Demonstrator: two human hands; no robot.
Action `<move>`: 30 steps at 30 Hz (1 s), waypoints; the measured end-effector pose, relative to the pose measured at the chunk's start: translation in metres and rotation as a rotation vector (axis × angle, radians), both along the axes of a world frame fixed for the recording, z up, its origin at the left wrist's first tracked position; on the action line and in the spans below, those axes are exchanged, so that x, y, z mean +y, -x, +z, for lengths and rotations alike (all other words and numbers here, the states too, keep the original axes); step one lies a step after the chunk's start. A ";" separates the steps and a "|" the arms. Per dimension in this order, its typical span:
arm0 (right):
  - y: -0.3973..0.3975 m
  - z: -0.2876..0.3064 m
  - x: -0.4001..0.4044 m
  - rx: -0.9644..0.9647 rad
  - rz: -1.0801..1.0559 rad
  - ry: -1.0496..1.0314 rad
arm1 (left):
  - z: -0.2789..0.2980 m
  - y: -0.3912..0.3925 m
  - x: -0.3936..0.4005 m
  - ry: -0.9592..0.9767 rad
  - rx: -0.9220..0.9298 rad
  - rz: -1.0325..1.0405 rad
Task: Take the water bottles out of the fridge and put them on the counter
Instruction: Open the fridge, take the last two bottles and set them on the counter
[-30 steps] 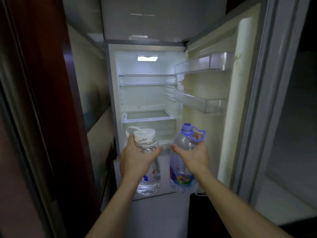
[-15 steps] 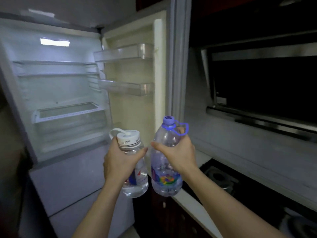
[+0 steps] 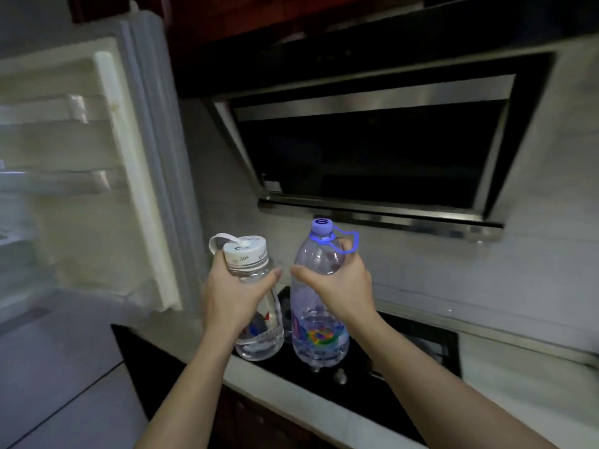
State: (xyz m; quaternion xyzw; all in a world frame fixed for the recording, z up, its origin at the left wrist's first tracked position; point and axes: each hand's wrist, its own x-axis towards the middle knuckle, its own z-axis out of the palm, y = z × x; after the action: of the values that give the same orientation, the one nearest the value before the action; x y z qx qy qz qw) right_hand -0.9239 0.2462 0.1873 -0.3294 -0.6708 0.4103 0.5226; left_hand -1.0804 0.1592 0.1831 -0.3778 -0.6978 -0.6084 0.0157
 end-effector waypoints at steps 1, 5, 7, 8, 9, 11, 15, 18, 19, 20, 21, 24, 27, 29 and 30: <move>-0.022 -0.001 0.008 -0.009 -0.025 0.000 | -0.002 -0.020 0.013 0.006 -0.004 -0.032; -0.112 -0.009 0.041 -0.021 -0.130 0.011 | -0.008 -0.100 0.062 0.030 -0.002 -0.139; -0.155 -0.014 0.055 -0.029 -0.186 0.013 | -0.011 -0.139 0.083 0.035 -0.008 -0.200; -0.177 -0.017 0.062 -0.032 -0.215 0.012 | -0.013 -0.158 0.094 0.042 -0.007 -0.232; -0.197 -0.019 0.068 -0.034 -0.242 0.010 | -0.016 -0.177 0.104 0.050 -0.004 -0.263; -0.238 -0.023 0.080 -0.040 -0.306 0.005 | -0.021 -0.216 0.126 0.066 -0.001 -0.323; -0.322 -0.034 0.099 -0.041 -0.434 -0.001 | -0.033 -0.297 0.164 0.078 -0.003 -0.454; -0.382 -0.041 0.107 -0.057 -0.531 0.014 | -0.042 -0.355 0.187 0.094 -0.020 -0.553; -0.401 -0.043 0.109 -0.065 -0.568 0.018 | -0.045 -0.374 0.194 0.100 -0.027 -0.590; -0.420 -0.045 0.110 -0.073 -0.604 0.019 | -0.049 -0.394 0.201 0.105 -0.032 -0.628; -0.439 -0.048 0.111 -0.079 -0.640 0.022 | -0.052 -0.413 0.207 0.109 -0.033 -0.663; -0.488 -0.057 0.109 -0.088 -0.753 0.059 | -0.060 -0.464 0.222 0.103 -0.045 -0.741; -0.531 -0.068 0.105 -0.090 -0.839 0.071 | -0.068 -0.510 0.233 0.126 -0.071 -0.832; -0.557 -0.076 0.103 -0.081 -0.895 0.085 | -0.076 -0.538 0.239 0.147 -0.089 -0.887; -0.568 -0.080 0.102 -0.078 -0.920 0.101 | -0.080 -0.550 0.243 0.157 -0.097 -0.906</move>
State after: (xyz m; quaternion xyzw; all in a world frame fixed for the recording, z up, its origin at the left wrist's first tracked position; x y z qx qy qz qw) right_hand -0.3557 0.3485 0.1077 -0.6331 -0.4533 0.1550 0.6081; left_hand -0.5303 0.4019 0.1032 -0.6157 -0.5061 -0.5163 -0.3134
